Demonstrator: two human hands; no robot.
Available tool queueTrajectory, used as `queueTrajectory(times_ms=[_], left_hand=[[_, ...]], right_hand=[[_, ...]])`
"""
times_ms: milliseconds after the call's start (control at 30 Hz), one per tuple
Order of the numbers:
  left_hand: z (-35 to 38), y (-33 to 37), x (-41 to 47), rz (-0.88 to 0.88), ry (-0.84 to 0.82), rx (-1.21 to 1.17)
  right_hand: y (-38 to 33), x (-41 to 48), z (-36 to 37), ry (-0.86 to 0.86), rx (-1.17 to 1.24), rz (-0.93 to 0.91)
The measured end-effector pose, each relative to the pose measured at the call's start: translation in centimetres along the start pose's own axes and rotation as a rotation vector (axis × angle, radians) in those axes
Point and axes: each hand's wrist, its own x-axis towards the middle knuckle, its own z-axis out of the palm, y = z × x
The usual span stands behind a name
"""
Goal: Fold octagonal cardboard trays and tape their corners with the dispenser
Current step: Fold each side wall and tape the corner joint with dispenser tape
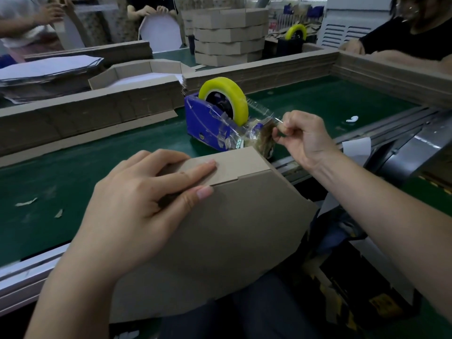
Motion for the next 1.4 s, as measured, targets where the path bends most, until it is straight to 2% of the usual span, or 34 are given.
queueTrajectory(times_ms=[367, 467, 567, 700, 800, 900, 1067, 1200, 1400], left_hand=[[0.0, 0.1, 0.1, 0.012, 0.0, 0.013], [0.0, 0.1, 0.1, 0.011, 0.001, 0.012], [0.0, 0.0, 0.2, 0.008, 0.0, 0.016], [0.1, 0.1, 0.4, 0.015, 0.001, 0.021], [0.2, 0.3, 0.5, 0.02, -0.001, 0.004], [0.2, 0.3, 0.6, 0.027, 0.003, -0.013], [0.3, 0.5, 0.6, 0.047, 0.027, -0.023], [0.3, 0.4, 0.4, 0.062, 0.06, 0.007], [0.1, 0.2, 0.1, 0.077, 0.088, 0.019]], right_hand=[[0.9, -0.1, -0.3, -0.006, -0.02, -0.033], [1.2, -0.2, -0.8, -0.029, -0.098, -0.054], [1.2, -0.5, -2.1, -0.032, -0.406, -0.142], [0.8, -0.9, -3.5, 0.031, -1.087, -0.366], [0.2, -1.8, -3.9, 0.074, -1.27, -0.436], [-1.0, -3.6, -2.1, 0.065, -1.218, -0.49], [-3.7, -8.2, 4.3, -0.056, -0.944, -0.576], [-3.2, -12.6, 7.9, -0.124, -0.711, -0.495], [-0.7, -16.1, 9.3, -0.082, -0.422, -0.356]])
